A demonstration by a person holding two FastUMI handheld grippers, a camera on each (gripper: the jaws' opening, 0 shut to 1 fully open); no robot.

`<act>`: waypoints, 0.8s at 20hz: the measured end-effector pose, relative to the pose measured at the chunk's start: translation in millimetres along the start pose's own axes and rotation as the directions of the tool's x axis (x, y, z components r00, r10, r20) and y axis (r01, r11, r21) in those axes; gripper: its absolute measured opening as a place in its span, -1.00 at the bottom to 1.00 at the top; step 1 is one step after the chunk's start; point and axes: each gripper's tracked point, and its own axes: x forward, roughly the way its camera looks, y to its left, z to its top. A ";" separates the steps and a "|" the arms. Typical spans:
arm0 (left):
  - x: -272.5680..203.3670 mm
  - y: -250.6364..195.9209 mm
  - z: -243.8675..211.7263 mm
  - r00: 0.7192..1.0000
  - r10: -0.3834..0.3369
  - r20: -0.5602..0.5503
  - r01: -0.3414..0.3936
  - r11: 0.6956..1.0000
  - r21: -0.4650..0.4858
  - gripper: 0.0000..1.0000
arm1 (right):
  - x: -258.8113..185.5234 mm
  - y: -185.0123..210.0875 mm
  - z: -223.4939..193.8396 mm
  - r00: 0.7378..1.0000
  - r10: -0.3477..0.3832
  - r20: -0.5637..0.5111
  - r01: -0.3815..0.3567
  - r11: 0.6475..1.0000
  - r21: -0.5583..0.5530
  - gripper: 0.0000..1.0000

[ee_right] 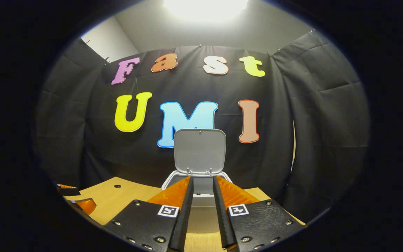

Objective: Press the lid of the desktop garbage bin to open it, pick up the crumpled paper on the desktop and throw it into the bin, then pick up the pop can on the desktop and drop it into the bin, and finally close the garbage bin lid.

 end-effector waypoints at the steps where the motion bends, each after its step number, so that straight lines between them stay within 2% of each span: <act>1: 0.5 0.8 -4.0 1.000 -0.011 -0.007 0.011 1.000 0.002 0.96 | -2.2 2.2 -0.8 1.000 -0.008 -0.004 0.008 1.000 -0.002 0.01; 3: 2.7 1.1 -13.9 0.999 -0.044 -0.026 0.044 0.999 -0.003 0.96 | -9.4 3.8 -1.9 0.999 -0.031 -0.005 0.031 0.999 -0.005 0.15; 4: 4.4 1.5 -20.0 0.998 -0.059 -0.037 0.059 0.998 -0.007 0.96 | -12.8 5.1 -1.3 0.999 -0.045 -0.004 0.045 0.999 -0.006 0.31; 5: 6.7 1.5 -25.8 0.996 -0.077 -0.051 0.076 0.997 -0.009 0.96 | -16.5 5.5 -0.8 0.998 -0.062 -0.004 0.062 0.998 -0.006 0.58; 6: 8.8 1.8 -32.5 0.994 -0.091 -0.064 0.090 0.996 -0.008 0.96 | -19.9 7.5 1.2 0.997 -0.075 0.000 0.075 0.997 -0.005 0.60; 8: 13.9 1.8 -47.7 0.988 -0.121 -0.096 0.121 0.993 -0.006 0.96 | -26.2 10.1 1.9 0.995 -0.102 0.002 0.102 0.995 -0.014 0.82; 12: 23.1 3.6 -80.7 0.975 -0.153 -0.159 0.156 0.988 0.009 0.93 | -37.1 15.4 5.0 0.991 -0.135 0.001 0.135 0.989 -0.063 0.88; 16: 32.2 3.3 -125.6 0.960 -0.146 -0.238 0.165 0.985 0.058 0.93 | -41.5 19.2 4.6 0.992 -0.124 -0.005 0.124 0.989 -0.077 0.88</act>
